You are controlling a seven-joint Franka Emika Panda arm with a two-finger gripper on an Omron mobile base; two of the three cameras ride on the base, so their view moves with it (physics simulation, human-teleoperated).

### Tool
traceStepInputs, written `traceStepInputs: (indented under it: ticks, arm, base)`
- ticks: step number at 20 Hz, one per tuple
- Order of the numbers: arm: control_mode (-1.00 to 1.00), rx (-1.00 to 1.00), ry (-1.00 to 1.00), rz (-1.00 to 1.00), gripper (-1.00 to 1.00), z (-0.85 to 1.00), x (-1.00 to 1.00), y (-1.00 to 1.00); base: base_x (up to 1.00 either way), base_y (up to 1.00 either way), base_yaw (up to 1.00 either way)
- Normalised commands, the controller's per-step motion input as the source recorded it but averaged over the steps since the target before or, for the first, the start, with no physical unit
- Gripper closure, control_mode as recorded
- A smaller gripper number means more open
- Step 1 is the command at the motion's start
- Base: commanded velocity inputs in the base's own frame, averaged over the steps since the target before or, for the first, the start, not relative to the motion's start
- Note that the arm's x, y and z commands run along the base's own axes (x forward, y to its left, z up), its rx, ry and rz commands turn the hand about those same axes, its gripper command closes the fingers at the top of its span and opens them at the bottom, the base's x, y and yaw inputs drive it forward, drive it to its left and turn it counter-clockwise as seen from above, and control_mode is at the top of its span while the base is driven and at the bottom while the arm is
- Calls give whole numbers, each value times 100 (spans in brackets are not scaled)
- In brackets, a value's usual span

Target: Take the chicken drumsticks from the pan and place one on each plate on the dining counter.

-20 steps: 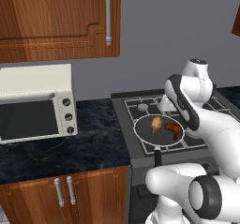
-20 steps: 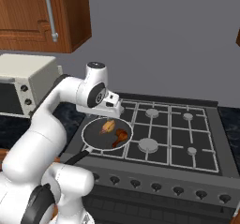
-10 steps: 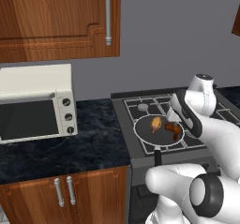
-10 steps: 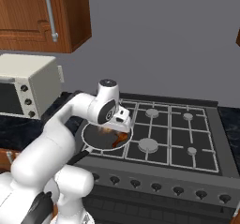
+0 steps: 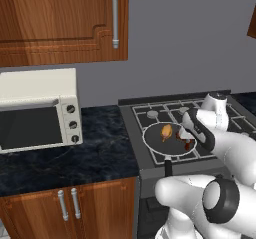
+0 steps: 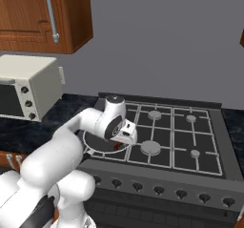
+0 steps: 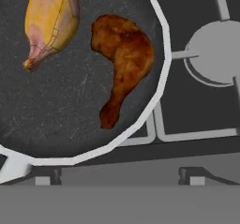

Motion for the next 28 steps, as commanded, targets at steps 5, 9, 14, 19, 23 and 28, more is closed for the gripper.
traceStepInputs:
  ticks: [5,9,14,19,23,28]
  arm:
    - [-100,0,0,0,-100,-14,33,-2]
    - [-100,0,0,0,-100,0,41,0]
    - [-100,0,0,-1,-100,-28,44,-12]
    - [-100,-2,0,0,-100,-31,32,-1]
    - [-100,-3,0,0,-100,-9,15,0]
    - [-100,-6,0,-3,-100,-57,5,-8]
  base:
    - [0,0,0]
    - [0,0,0]
    - [0,0,0]
    - [0,0,0]
    - [0,0,0]
    - [0,0,0]
